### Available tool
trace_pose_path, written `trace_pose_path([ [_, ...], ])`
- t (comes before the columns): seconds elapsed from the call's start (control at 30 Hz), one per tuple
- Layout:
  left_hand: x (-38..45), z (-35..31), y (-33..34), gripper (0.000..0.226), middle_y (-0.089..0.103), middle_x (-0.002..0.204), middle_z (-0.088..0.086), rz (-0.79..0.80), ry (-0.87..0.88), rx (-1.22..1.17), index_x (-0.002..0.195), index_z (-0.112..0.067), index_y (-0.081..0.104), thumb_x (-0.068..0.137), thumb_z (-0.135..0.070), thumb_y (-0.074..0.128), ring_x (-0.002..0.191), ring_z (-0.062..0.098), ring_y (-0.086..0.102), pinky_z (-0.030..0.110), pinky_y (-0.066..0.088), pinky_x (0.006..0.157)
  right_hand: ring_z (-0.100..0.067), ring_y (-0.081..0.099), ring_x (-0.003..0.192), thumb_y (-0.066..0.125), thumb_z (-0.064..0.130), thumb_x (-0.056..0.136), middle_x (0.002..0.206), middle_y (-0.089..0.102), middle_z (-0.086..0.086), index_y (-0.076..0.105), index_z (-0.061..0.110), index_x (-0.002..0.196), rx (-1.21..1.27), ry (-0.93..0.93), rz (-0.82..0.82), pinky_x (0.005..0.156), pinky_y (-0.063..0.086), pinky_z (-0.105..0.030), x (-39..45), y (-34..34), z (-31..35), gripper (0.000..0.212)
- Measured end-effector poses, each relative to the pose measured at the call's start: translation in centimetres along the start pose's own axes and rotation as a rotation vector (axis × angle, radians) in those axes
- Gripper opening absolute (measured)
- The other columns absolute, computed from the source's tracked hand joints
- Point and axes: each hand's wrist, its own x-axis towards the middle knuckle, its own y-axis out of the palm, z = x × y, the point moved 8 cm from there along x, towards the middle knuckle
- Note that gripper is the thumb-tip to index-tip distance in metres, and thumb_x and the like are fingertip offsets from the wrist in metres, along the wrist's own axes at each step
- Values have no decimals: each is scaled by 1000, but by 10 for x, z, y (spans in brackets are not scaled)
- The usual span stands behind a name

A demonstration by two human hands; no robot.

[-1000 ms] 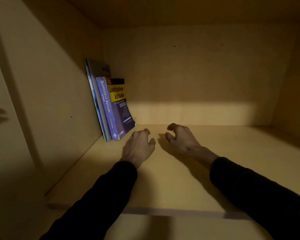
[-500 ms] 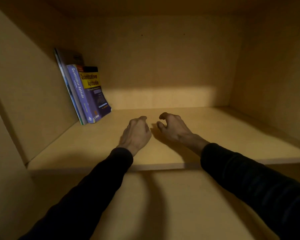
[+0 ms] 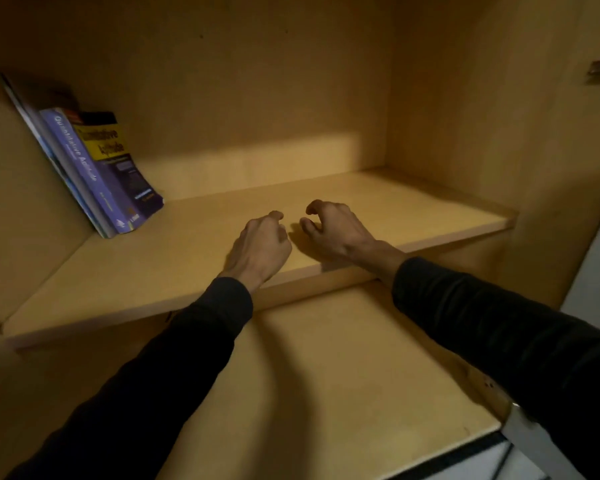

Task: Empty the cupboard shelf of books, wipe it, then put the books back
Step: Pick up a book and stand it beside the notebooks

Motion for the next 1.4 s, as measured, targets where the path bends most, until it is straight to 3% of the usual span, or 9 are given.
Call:
trace_pose_path([
  [0.37, -42, -90, 40, 41, 64, 120, 13, 3, 250, -130, 134, -15, 54, 94, -16, 47, 104, 30, 62, 43, 55, 84, -29, 59, 108, 44, 28, 101, 128, 57, -14, 53, 7, 130, -104, 138, -132, 90, 52, -43, -88, -46, -49, 37],
  [0.5, -56, -127, 55, 35, 68, 112, 14, 2, 310, -158, 127, -13, 60, 96, -15, 45, 99, 32, 64, 40, 54, 79, -31, 59, 101, 47, 25, 98, 115, 62, -14, 58, 7, 115, -126, 202, -128, 84, 53, -44, -118, -65, -76, 28],
  [0.6, -67, -151, 71, 35, 67, 114, 15, 35, 351, -183, 126, -12, 60, 95, -14, 43, 103, 34, 62, 40, 52, 83, -30, 60, 94, 45, 25, 98, 108, 63, -12, 58, 9, 106, -153, 254, -119, 77, 53, -41, -146, -78, -97, 22],
  [0.67, -78, -165, 85, 37, 62, 122, 16, 87, 348, -193, 130, -14, 57, 96, -16, 42, 112, 35, 58, 43, 50, 89, -31, 59, 98, 46, 25, 98, 111, 62, -13, 57, 9, 111, -163, 281, -108, 76, 49, -37, -167, -83, -111, 23],
  [0.77, -102, -186, 107, 39, 58, 130, 17, 137, 372, -203, 132, -15, 55, 95, -17, 43, 118, 36, 55, 46, 48, 96, -32, 60, 101, 46, 29, 98, 115, 62, -13, 55, 11, 115, -158, 325, -85, 82, 52, -41, -202, -84, -133, 27],
  [0.87, -129, -204, 128, 39, 59, 129, 18, 183, 388, -180, 132, -13, 56, 94, -14, 44, 117, 36, 56, 46, 50, 93, -33, 60, 107, 47, 30, 97, 120, 62, -15, 56, 8, 119, -162, 379, -66, 90, 51, -44, -236, -81, -154, 32],
  [1.03, -176, -226, 163, 39, 61, 125, 18, 264, 397, -188, 132, -10, 56, 94, -12, 46, 112, 35, 58, 42, 51, 89, -36, 58, 99, 48, 25, 98, 111, 62, -18, 58, 2, 113, -163, 434, -54, 84, 51, -43, -294, -78, -181, 29],
  [1.2, -223, -239, 191, 38, 61, 127, 15, 331, 390, -206, 131, -9, 56, 96, -18, 50, 115, 30, 57, 41, 50, 90, -37, 54, 114, 44, 28, 101, 129, 57, -20, 50, 2, 132, -220, 448, 4, 95, 46, -44, -354, -74, -196, 41],
  [1.4, -275, -268, 222, 28, 64, 117, 13, 427, 483, -216, 120, -9, 61, 95, -16, 51, 107, 30, 58, 39, 51, 81, -33, 51, 120, 41, 32, 102, 133, 56, -16, 50, 4, 133, -259, 541, 59, 98, 43, -42, -427, -71, -215, 42],
])
